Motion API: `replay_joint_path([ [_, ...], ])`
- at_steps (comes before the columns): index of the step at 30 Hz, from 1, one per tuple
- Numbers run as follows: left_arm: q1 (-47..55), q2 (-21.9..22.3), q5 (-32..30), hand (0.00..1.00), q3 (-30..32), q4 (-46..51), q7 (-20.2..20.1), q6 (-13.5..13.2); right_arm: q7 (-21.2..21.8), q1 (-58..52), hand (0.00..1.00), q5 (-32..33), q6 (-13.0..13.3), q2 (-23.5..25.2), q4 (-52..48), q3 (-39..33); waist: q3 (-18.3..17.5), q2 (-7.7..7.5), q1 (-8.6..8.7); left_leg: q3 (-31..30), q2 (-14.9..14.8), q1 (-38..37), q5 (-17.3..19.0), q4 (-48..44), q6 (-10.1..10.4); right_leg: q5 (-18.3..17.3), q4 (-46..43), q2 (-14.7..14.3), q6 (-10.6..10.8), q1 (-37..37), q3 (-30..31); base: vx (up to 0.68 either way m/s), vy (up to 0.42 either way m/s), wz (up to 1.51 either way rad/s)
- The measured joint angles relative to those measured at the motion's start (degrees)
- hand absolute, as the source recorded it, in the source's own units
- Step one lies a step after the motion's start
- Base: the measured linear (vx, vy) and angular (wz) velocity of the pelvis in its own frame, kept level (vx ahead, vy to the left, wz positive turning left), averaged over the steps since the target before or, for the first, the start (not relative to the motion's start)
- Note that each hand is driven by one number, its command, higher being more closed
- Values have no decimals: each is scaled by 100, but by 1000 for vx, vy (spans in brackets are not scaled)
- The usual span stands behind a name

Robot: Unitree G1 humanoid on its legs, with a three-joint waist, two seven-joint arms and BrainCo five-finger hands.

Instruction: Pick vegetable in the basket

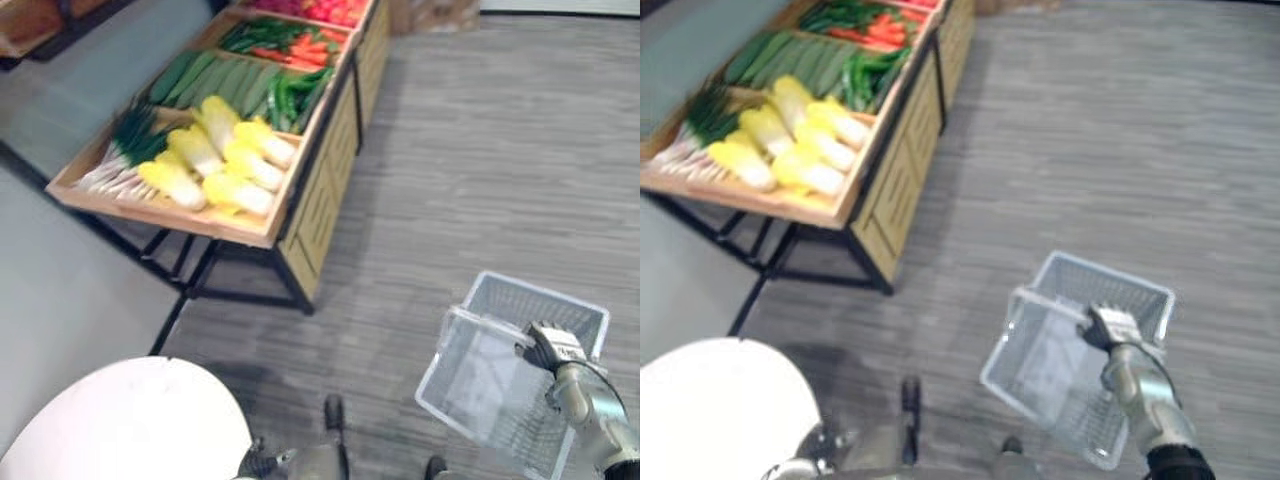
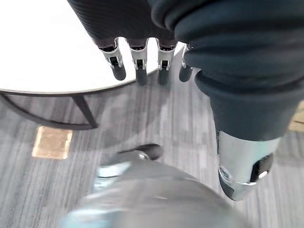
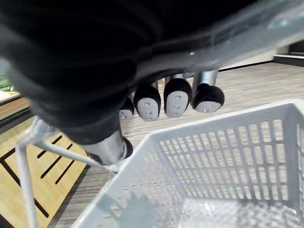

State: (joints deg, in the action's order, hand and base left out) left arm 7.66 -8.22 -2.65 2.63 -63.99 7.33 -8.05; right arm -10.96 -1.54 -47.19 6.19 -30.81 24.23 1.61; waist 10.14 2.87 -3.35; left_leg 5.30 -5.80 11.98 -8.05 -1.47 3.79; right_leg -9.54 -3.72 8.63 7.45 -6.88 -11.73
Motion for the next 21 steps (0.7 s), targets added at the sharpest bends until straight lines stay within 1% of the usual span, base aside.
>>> replay_joint_path([
  [1, 116, -19, 0, 0, 0, 31, 21, -5, 3, -23, 100, 1, 36, 36, -7, 69, -23, -117, 3, 33, 116, -14, 123, -116, -36, 1, -18, 105, -2, -54, 86, 403, 243, 10],
  [2, 158, -37, -1, 0, 5, 40, 41, -9, 6, -21, 100, 1, 97, 36, -34, 137, -18, -214, 4, 50, 229, 20, 321, -342, -114, 4, -64, 208, -3, -79, 217, 384, 238, 11],
  [3, 197, -62, -2, 0, 82, 30, 62, -5, 17, 15, 100, 1, 206, 36, -124, 172, -53, -338, -4, 146, 385, 149, 695, -823, -249, 11, -220, 407, 1, -78, 476, 429, 286, -10],
  [4, 201, -60, -3, 0, 117, 27, 71, -4, 17, 84, 100, 1, 246, 37, -145, 188, -108, -401, -17, 266, 492, 153, 918, -984, -338, 16, -470, 550, 11, 41, 692, 340, 242, -22],
  [5, 196, -57, -3, 0, 111, 27, 73, -5, 17, 113, 100, 1, 263, 39, -148, 198, -128, -413, -25, 355, 536, 114, 998, -991, -378, 19, -667, 617, 15, 142, 797, 315, 233, -38],
  [6, 194, -52, -3, 0, 107, 27, 76, -5, 17, 158, 100, 2, 276, 53, -149, 228, -124, -434, -38, 424, 603, -11, 1105, -948, -439, 35, -1137, 704, 44, 342, 954, 295, 214, -46],
  [7, 212, -67, -3, 0, 88, 21, 74, -5, 20, 146, 100, 5, 283, 131, -144, 295, -114, -456, -44, 547, 681, -295, 1313, -835, -483, 214, -2359, 814, 272, 861, 1207, 292, 210, -46],
  [8, 226, -95, -3, 0, 35, 18, 75, -2, 26, 138, 100, 5, 282, 198, -141, 338, -104, -473, -26, 575, 699, -431, 1394, -810, -518, 451, -3009, 839, 301, 1168, 1293, 292, 192, -33],
  [9, 265, -162, 3, 0, -95, 19, 76, 19, 37, 83, 100, 4, 283, 368, -136, 405, -94, -501, 28, 541, 731, -760, 1542, -728, -600, 1219, -4099, 820, 280, 1627, 1510, 307, 161, -4],
  [10, 273, -213, 6, 0, -215, 25, 76, 58, 39, 14, 100, 4, 287, 459, -138, 404, -101, -509, 100, 508, 724, -935, 1564, -696, -659, 1409, -4642, 761, 323, 1810, 1604, 394, 146, 26],
  [11, 274, -318, 13, 0, -357, 34, 75, 105, 33, -70, 100, -1, 278, 559, -160, 404, -105, -517, 169, 361, 707, -1216, 1617, -662, -724, 1315, -5492, 657, 200, 2063, 1617, 352, 80, 50],
  [12, 245, -326, 11, 0, -409, 45, 75, 106, 32, -80, 100, -3, 255, 535, -183, 375, -114, -529, 233, 279, 707, -1400, 1638, -625, -755, 1195, -5894, 621, 10, 2242, 1498, 379, 33, 67],
  [13, 171, -336, 12, 0, -400, 73, 75, 104, 32, -98, 100, -6, 236, 491, -200, 303, -132, -532, 295, 101, 705, -1586, 1641, -505, -760, 1030, -6091, 592, -245, 2492, 1323, 375, -2, 70],
  [14, 82, -344, 12, 0, -397, 72, 73, 106, 32, -116, 100, -9, 204, 483, -201, 253, -136, -535, 327, -86, 693, -1658, 1641, -447, -761, 875, -6075, 559, -454, 2645, 1243, 425, -38, 87],
  [15, -31, -332, 11, 0, -396, 73, 58, 105, 38, -164, 100, -29, 145, 483, -201, 201, -134, -536, 354, -293, 656, -1732, 1641, -428, -761, 708, -5880, 499, -565, 2817, 1214, 329, -64, 79],
  [16, -78, -317, 10, 0, -390, 79, 42, 106, 38, -188, 100, -30, 136, 484, -197, 162, -132, -534, 376, -371, 638, -1782, 1642, -429, -761, 635, -5669, 462, -511, 2863, 1231, 315, -111, 85],
  [17, -106, -290, 10, 0, -389, 121, 13, 106, 45, -203, 100, -34, 103, 481, -171, 100, -116, -519, 389, -549, 579, -1892, 1645, -429, -759, 544, -5019, 397, -496, 2845, 1247, 308, -160, 70],
  [18, -108, -291, 7, 0, -383, 135, 10, 98, 45, -201, 100, -33, 57, 467, -170, 78, -107, -515, 401, -655, 512, -1958, 1705, -445, -713, 520, -4431, 348, -492, 2839, 1278, 303, -183, 73],
  [19, -114, -294, 7, 0, -337, 134, 10, 98, 45, -198, 100, -32, 44, 460, -170, 43, -98, -499, 411, -764, 435, -1988, 1849, -516, -635, 525, -3818, 278, -484, 2807, 1359, 296, -234, 69],
  [20, -104, -296, 8, 0, -270, 127, 16, 99, 46, -204, 100, -29, 39, 467, -153, 30, -86, -506, 411, -936, 376, -2006, 2042, -635, -500, 575, -2835, 247, -410, 2731, 1579, 298, -301, 68],
  [21, -87, -300, 7, 0, -269, 127, 27, 99, 48, -209, 100, -29, 37, 465, -137, 22, -102, -568, 412, -1036, 321, -2009, 2231, -753, -377, 621, -2211, 253, -338, 2646, 1726, 366, -420, 78],
])
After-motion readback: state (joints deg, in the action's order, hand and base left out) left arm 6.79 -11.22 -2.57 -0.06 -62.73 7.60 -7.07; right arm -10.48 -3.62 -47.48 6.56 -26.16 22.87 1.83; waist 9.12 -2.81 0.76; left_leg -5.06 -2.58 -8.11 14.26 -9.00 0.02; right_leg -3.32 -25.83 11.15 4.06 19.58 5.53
